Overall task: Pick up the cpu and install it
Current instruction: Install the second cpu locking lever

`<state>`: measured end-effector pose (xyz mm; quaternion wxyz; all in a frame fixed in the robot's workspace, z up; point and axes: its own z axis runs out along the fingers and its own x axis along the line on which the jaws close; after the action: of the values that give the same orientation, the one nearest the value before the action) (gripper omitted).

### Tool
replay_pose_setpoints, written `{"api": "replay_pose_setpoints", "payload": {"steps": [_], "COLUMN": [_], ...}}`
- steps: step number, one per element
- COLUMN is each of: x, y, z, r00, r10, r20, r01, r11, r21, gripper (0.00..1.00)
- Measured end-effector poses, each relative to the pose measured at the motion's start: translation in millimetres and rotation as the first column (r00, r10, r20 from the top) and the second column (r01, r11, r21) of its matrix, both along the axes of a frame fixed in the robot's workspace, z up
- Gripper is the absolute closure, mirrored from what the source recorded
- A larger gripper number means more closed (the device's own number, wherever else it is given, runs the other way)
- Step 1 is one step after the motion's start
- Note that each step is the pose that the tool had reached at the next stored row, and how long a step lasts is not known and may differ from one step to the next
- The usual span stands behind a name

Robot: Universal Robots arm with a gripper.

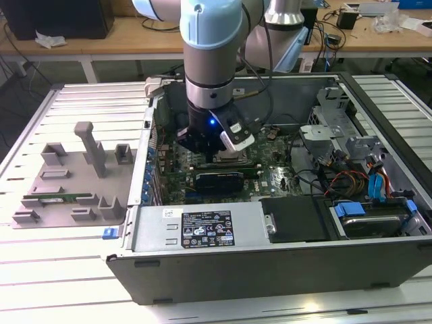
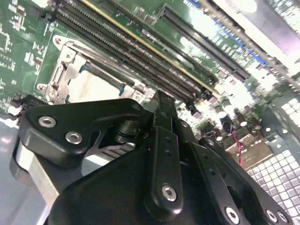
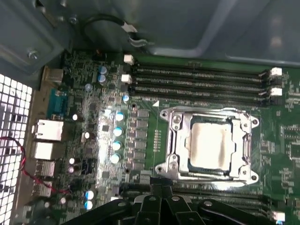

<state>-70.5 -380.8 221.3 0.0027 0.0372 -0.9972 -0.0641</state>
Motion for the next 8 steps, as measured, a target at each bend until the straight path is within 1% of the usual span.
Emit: {"api": "replay_pose_setpoints", "payload": {"steps": [3,5,7,8], "x": [1.7,3.7,4.8,5.2], "y": [1.9,4.1,8.5,11.9], "z": [0.0,-0.1,-0.1,0.0], "r00": [0.9999,0.9998,0.9997,0.9996], "r10": [-0.011,-0.021,-0.025,-0.027], "r20": [0.0001,0.0003,0.0003,0.0002], "r01": [0.011,0.021,0.025,0.027], "r11": [0.9999,0.9997,0.9996,0.9995], "r21": [-0.0049,-0.0116,-0.0135,-0.0142], "gripper": [0.89,0.89,0.89,0.89]}}
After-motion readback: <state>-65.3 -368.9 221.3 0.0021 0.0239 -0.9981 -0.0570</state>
